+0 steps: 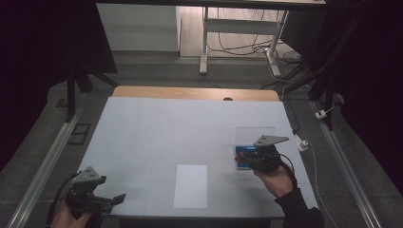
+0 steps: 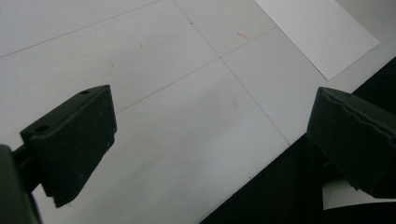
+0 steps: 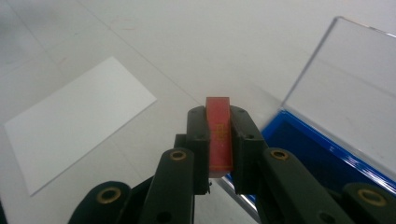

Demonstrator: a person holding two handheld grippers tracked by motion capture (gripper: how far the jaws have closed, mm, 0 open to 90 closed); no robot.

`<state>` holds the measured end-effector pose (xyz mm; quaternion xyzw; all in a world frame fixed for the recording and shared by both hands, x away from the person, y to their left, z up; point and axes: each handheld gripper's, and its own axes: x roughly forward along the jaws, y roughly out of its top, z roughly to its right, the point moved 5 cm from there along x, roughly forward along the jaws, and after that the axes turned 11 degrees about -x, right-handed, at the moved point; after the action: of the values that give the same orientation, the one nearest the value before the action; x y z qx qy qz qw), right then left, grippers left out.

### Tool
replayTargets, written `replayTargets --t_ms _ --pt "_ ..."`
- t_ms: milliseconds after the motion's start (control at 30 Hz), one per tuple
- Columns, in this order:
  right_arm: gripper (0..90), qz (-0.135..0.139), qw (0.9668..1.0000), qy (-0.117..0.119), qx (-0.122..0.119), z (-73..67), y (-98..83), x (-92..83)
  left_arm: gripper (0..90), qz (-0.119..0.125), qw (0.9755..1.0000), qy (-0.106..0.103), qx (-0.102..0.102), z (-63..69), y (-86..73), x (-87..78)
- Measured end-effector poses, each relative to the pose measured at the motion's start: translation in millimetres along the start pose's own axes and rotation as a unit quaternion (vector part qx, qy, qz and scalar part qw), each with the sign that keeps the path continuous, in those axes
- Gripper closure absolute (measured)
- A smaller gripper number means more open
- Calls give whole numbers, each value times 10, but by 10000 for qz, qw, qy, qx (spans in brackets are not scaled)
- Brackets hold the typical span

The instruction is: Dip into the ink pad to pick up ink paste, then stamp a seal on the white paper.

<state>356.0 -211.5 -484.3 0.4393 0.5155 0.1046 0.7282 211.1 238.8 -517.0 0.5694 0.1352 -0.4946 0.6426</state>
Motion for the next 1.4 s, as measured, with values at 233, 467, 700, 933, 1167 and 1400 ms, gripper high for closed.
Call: replayTargets --t_ms 233,467,700,933,1167,1400 --pt "797 31 9998 167 -106 -124 67 31 20 6 10000 -2 3 3 0 -2" --pt "797 67 9993 337 -111 -210 116 55 19 19 10000 -18 -17 -5 -1 -4" --pt "797 84 9989 424 -203 -279 152 93 20 27 10000 -42 -15 0 -1 -6" --pt "797 112 9982 529 -256 -363 198 141 19 27 10000 -36 0 1 0 -5" --pt "796 46 9970 651 -413 -465 238 214 19 28 10000 -37 2 0 0 -6" --pt "796 -26 9958 745 -540 -558 263 295 19 24 10000 -42 -5 -1 0 -5"
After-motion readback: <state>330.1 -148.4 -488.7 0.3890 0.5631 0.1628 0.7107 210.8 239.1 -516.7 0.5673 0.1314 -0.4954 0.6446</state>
